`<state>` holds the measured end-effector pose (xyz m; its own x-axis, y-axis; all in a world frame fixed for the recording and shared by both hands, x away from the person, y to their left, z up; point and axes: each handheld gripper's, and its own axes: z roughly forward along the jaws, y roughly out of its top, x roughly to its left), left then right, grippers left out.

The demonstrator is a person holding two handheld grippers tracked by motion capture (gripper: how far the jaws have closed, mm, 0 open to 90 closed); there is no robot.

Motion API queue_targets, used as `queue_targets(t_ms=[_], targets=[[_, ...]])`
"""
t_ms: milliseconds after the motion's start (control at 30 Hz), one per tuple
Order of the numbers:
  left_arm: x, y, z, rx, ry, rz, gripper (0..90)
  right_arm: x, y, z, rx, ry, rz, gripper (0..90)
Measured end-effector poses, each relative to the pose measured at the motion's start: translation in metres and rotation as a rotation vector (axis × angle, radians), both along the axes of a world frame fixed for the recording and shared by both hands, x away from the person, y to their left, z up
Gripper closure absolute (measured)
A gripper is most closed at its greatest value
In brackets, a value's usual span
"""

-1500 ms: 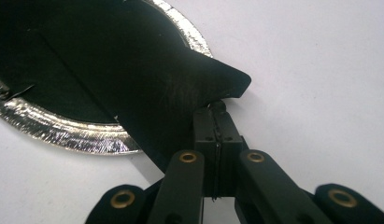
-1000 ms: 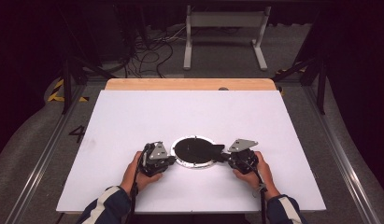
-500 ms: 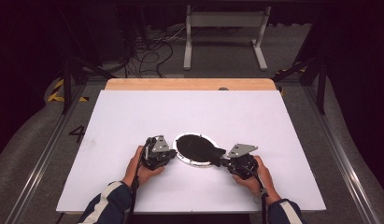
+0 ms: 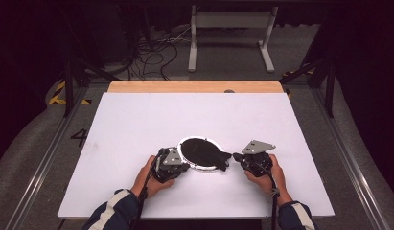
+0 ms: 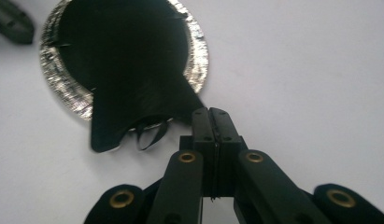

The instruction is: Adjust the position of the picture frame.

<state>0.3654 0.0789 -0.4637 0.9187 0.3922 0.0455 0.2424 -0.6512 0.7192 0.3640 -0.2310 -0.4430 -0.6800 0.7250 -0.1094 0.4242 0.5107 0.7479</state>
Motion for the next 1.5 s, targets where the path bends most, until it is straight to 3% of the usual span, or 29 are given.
queue_targets(t_ms=[233,333,567,867,1000,1167,1300,1500], targets=[[-0.006,-0.016,-0.001,-0.009,-0.004,-0.035,89.7,0.019,0.002,-0.011,0.000,0.000,-0.054,90.0],[-0.004,-0.017,-0.002,-0.008,-0.021,-0.013,89.0,0.023,0.005,-0.012,0.015,0.011,-0.023,90.0],[-0.003,-0.018,-0.001,0.005,-0.032,-0.013,89.8,0.026,0.003,-0.014,0.027,0.048,-0.005,90.0],[0.003,-0.012,-0.001,0.006,-0.035,0.006,89.9,0.021,0.004,-0.013,0.010,0.062,0.038,90.0],[0.011,-0.007,-0.001,0.002,-0.042,0.043,89.8,0.014,0.008,-0.012,-0.006,0.061,0.067,90.0],[0.023,-0.002,-0.002,-0.022,-0.010,0.080,89.8,0.008,0.013,-0.011,0.002,0.074,0.084,90.0],[0.030,-0.002,-0.002,-0.018,-0.017,0.105,89.7,0.004,0.018,-0.010,-0.002,0.081,0.093,90.0],[0.034,-0.001,-0.002,0.007,-0.067,0.129,89.9,-0.003,0.027,-0.009,-0.008,0.084,0.130,90.0]])
